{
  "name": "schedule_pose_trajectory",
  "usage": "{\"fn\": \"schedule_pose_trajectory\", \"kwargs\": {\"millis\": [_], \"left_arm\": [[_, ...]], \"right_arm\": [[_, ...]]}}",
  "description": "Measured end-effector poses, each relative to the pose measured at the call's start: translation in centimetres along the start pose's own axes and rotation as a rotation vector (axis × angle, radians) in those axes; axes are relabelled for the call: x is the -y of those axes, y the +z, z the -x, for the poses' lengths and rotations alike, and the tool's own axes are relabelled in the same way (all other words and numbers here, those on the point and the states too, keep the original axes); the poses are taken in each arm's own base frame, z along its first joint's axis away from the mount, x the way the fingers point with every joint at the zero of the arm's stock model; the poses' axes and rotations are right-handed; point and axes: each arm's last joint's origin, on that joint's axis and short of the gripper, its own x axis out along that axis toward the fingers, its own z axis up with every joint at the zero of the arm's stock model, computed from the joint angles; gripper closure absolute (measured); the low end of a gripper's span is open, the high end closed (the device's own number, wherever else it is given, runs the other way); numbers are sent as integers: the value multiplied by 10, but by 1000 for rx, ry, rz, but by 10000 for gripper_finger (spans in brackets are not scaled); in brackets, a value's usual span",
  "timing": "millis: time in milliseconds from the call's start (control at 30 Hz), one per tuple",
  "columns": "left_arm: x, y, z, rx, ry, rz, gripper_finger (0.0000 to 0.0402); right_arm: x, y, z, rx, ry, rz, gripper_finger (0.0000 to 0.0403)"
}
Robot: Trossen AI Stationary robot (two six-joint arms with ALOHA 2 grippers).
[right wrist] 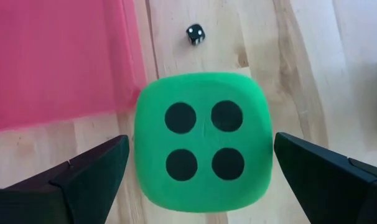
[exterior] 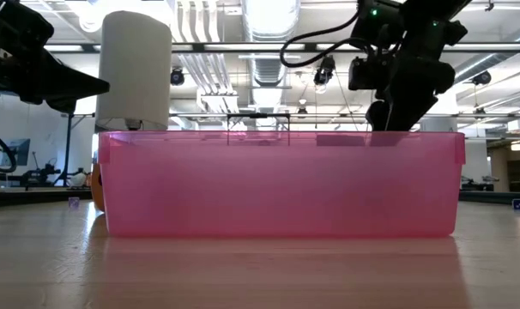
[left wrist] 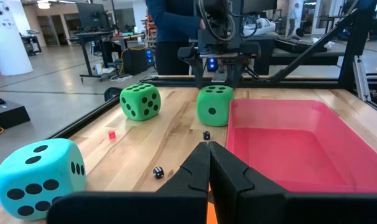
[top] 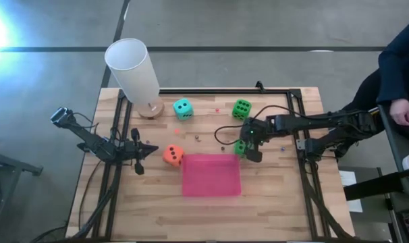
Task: Pick & Place Dice
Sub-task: Put the bottom large green dice into the pink bin
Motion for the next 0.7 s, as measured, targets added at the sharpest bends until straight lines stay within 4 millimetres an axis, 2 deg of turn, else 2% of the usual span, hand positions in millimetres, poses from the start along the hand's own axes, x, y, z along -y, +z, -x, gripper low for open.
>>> {"fn": "schedule_pose_trajectory", "kwargs": {"millis": [700], "left_arm": [[0,0,0,0,0,0,395]], "right_arm": [[3,-17,-18,9,-1,-41,3]]}}
